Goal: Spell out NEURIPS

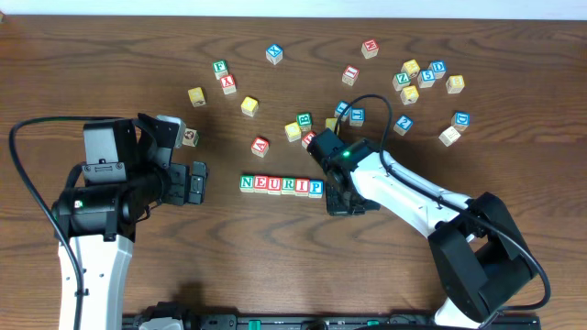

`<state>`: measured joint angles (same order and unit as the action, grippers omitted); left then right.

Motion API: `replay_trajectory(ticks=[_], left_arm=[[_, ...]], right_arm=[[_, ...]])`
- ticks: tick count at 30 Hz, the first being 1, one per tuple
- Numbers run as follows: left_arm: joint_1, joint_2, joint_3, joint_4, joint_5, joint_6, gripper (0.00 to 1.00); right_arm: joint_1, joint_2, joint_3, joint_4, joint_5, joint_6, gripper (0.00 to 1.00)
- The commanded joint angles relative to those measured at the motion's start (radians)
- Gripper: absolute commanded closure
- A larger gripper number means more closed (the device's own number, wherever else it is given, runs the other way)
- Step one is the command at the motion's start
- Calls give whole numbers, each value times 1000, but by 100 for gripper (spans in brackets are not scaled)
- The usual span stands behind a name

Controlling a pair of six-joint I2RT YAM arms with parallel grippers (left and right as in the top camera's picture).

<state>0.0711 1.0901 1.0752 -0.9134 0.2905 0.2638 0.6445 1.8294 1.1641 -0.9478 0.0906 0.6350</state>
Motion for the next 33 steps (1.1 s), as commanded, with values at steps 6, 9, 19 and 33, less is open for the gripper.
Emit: replay_trajectory(ticks=[6, 9, 19, 33], left_arm=[[5, -6, 20, -2, 12, 13, 2], [4, -6, 20, -2, 12, 13, 2], [5, -6, 20, -2, 12, 13, 2], [4, -6, 20, -2, 12, 13, 2]], right_arm=[[25, -23, -31, 91, 23, 23, 99], [25, -23, -63, 117, 23, 36, 99], [25, -23, -117, 163, 7, 49, 99], [25, -23, -117, 250, -5, 41, 99]])
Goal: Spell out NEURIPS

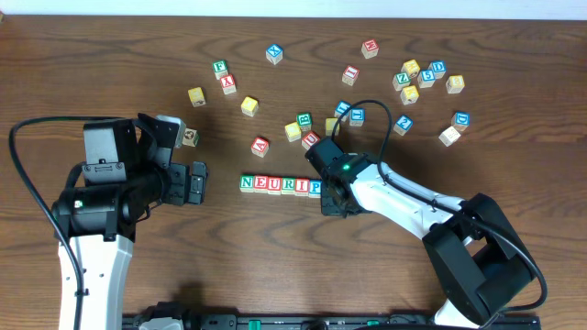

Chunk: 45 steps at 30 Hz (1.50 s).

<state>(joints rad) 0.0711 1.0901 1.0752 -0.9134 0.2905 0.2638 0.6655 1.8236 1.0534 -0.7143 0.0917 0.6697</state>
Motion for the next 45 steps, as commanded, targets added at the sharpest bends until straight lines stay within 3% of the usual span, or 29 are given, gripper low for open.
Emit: replay_trajectory(ticks=[1, 30, 37, 45], left_arm=[[5, -6, 20, -2, 12, 13, 2], [4, -6, 20, -2, 12, 13, 2], [4, -6, 20, -2, 12, 13, 2], [4, -6, 20, -2, 12, 13, 2]], right_arm=[[4, -17, -6, 21, -6, 6, 99], [4, -17, -6, 16, -15, 11, 99], [1, -17, -6, -68, 118, 96, 99], [1, -17, -6, 8, 208, 92, 99]])
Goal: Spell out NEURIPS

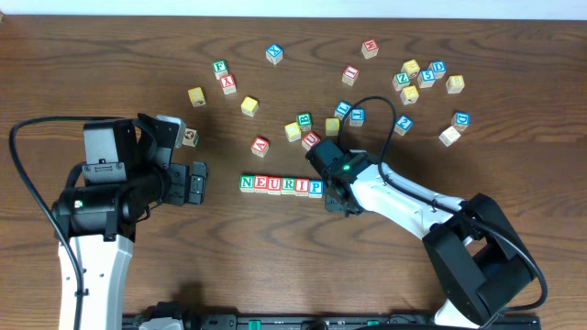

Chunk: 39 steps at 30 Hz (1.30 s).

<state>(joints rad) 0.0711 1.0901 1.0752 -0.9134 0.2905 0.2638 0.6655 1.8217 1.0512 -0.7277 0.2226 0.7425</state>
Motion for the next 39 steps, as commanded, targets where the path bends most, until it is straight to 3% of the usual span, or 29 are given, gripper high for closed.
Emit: replay_trajectory(ticks=[1, 11, 39], left_arm=[[5, -6, 20, -2, 12, 13, 2], [5, -6, 20, -2, 12, 13, 2], [5, -6, 20, -2, 12, 13, 2]], right_arm=[[1, -15, -4, 42, 90, 18, 99], [1, -15, -4, 184, 101, -78, 99], [-6, -16, -4, 186, 13, -94, 99]])
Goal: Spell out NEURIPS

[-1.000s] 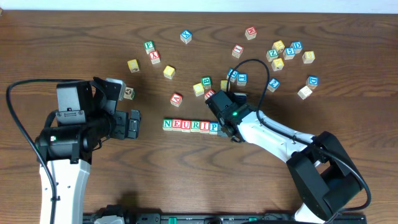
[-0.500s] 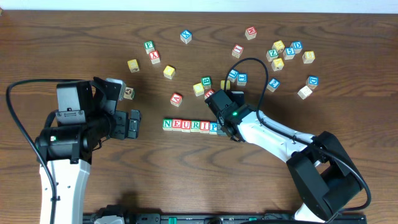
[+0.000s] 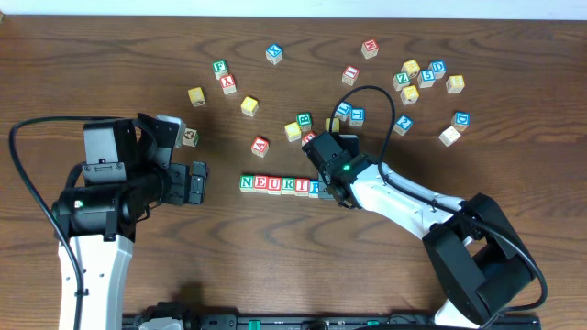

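A row of letter blocks reading N E U R I P lies at the table's middle. My right gripper hangs over the row's right end, and its wrist covers part of the P block. The fingers are hidden under the wrist, so I cannot tell whether they hold anything. To the left of the row, my left gripper points at the N and stands open with nothing in it, a short gap away.
Several loose letter blocks lie scattered behind the row, from a yellow one at the left to a cluster at the far right. A few blocks sit just behind the right wrist. The right arm's cable loops over them.
My right gripper has moved up and a little left, from just right of and below the P to over the row's right end, now covering part of the P. The left arm has not moved.
My right gripper was first below and to the right of the P, clear of the row. It then stood closer to the P, stayed about there, and now sits over the row's right end. The six-block row and the left arm stayed still throughout.
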`<state>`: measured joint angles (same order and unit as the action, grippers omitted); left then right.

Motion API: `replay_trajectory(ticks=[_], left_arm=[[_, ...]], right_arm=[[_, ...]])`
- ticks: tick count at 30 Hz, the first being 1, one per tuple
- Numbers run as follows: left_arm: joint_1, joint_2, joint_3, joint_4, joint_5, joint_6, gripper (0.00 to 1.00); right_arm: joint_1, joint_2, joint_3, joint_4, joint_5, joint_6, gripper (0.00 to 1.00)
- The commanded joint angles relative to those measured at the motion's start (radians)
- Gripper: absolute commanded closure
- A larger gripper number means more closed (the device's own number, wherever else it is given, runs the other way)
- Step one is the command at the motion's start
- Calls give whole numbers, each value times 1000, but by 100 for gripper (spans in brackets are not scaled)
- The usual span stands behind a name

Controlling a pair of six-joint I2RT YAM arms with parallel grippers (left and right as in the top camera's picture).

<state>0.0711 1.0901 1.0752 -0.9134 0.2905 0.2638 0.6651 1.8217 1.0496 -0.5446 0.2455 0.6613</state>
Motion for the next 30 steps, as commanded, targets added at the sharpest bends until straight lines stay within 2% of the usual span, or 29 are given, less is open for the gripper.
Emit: replay_trajectory(ticks=[1, 19, 30], left_arm=[[4, -6, 20, -2, 12, 13, 2], [5, -6, 20, -2, 12, 13, 2], [5, -6, 20, -2, 12, 13, 2]], right_arm=[[-5, -16, -3, 3, -9, -13, 99], [-78, -16, -2, 51, 59, -24, 99], [-91, -16, -2, 179, -132, -110, 99]])
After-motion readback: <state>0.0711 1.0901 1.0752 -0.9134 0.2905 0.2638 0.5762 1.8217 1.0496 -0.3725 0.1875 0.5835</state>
